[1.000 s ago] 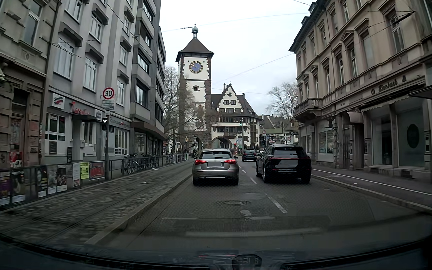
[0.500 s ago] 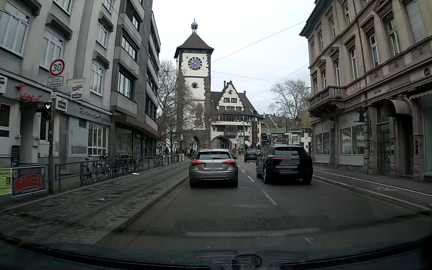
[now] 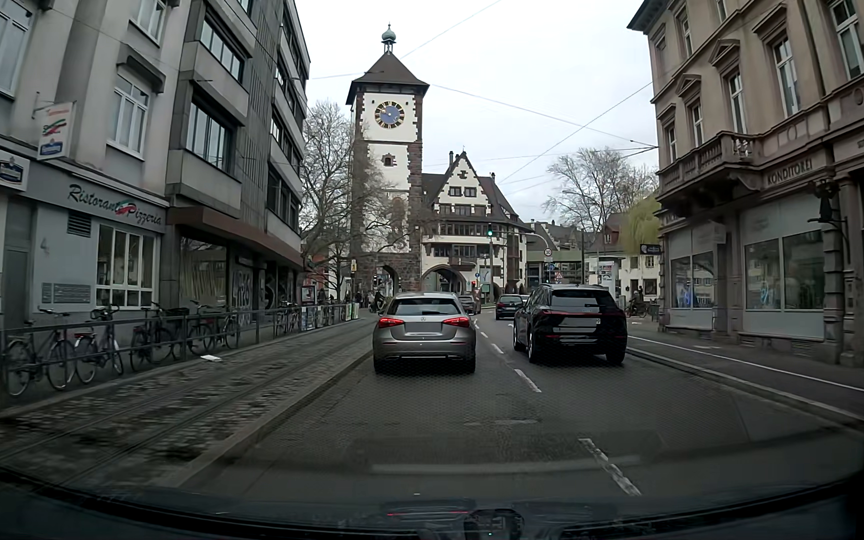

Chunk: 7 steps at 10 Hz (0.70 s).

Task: Follow the waypoints while adhering to traffic rules and regulations

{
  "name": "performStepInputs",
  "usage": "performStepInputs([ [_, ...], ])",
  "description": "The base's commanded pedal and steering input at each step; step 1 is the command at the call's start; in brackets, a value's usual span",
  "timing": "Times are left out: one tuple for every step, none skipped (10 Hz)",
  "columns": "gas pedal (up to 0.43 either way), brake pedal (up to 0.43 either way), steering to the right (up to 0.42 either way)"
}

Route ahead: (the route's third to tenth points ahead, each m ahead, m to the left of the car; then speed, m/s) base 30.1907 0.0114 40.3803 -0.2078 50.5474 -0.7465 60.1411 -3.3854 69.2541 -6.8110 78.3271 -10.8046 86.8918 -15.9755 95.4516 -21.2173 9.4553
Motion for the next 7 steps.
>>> performStepInputs([
  [0.110,0.000,-0.001],
  [0.110,0.000,-0.001],
  [0.110,0.000,-0.002],
  [0.118,0.000,-0.003],
  [0.118,0.000,-0.003],
  [0.118,0.000,-0.003],
  [0.110,0.000,-0.003],
])
